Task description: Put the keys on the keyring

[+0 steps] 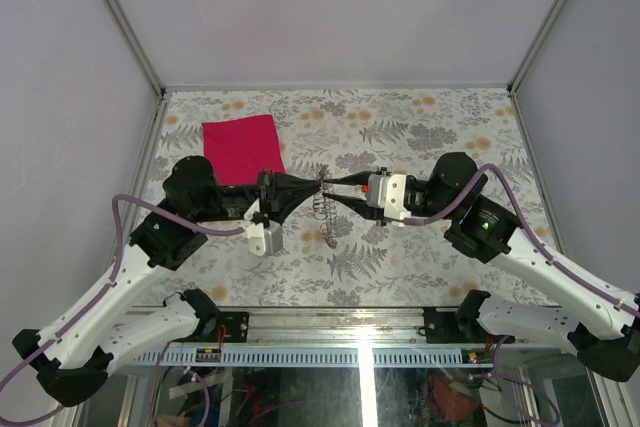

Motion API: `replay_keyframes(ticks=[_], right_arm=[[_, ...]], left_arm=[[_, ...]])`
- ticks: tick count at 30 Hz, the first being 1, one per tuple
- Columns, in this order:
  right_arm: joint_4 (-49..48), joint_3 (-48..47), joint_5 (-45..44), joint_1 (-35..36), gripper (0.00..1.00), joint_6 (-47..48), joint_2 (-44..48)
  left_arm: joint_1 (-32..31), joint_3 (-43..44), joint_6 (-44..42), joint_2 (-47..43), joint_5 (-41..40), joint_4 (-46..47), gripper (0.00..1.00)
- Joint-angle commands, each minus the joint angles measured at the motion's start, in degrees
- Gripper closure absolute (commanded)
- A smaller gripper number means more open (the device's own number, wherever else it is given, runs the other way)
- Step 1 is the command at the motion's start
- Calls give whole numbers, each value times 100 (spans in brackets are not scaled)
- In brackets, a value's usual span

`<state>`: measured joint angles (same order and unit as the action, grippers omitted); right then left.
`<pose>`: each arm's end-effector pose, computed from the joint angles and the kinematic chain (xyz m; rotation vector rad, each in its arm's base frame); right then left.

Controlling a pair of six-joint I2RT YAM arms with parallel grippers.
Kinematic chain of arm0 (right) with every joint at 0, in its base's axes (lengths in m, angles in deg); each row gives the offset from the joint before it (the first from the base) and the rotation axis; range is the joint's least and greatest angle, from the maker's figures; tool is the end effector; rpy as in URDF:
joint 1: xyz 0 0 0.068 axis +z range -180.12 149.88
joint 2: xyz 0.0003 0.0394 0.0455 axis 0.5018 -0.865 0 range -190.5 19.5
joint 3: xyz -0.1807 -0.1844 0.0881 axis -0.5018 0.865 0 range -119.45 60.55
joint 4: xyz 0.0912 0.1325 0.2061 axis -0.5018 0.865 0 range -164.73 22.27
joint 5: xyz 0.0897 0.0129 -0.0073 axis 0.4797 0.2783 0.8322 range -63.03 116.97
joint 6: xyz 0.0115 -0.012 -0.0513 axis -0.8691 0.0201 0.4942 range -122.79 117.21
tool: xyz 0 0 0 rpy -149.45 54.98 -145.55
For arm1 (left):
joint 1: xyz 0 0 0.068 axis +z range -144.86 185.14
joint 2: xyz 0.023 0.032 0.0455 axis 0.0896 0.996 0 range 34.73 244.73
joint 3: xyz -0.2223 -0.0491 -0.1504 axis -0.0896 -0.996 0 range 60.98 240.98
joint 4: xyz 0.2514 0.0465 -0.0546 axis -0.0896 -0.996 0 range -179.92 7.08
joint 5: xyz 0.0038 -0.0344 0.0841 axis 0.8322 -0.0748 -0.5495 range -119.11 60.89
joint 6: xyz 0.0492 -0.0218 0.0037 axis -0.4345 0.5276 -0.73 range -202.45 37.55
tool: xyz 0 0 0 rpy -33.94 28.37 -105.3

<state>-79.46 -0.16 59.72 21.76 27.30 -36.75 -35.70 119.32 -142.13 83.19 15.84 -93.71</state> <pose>0.1178 0.1815 0.4284 -1.2780 0.7371 0.7121 0.1162 -0.1336 0.4106 1.5193 0.4814 -0.3647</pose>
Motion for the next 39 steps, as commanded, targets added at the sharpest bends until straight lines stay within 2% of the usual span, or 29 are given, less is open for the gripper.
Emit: replay_keyframes(ticks=[1, 17, 19, 23, 27, 35, 39], right_arm=[[69, -283, -257, 75, 69, 224, -37], [208, -367, -410, 112, 77, 365, -188], [222, -384, -418, 121, 81, 370, -208], [372, -444, -523, 131, 100, 407, -255], [360, -370, -701, 134, 100, 286, -197], [-655, 178, -1146, 134, 100, -422, 209], [-1290, 562, -1370, 117, 100, -731, 348]], left_arm=[[-27, 267, 70, -35, -53, 305, 100], [-22, 274, 114, -45, 5, 305, 100], [-23, 276, 125, -47, 12, 305, 100], [-25, 297, 176, -65, -24, 305, 100], [-21, 326, 285, -91, -75, 305, 100], [-25, 171, 746, -345, -182, 305, 64], [-27, -43, 1341, -605, -513, 391, 54]])
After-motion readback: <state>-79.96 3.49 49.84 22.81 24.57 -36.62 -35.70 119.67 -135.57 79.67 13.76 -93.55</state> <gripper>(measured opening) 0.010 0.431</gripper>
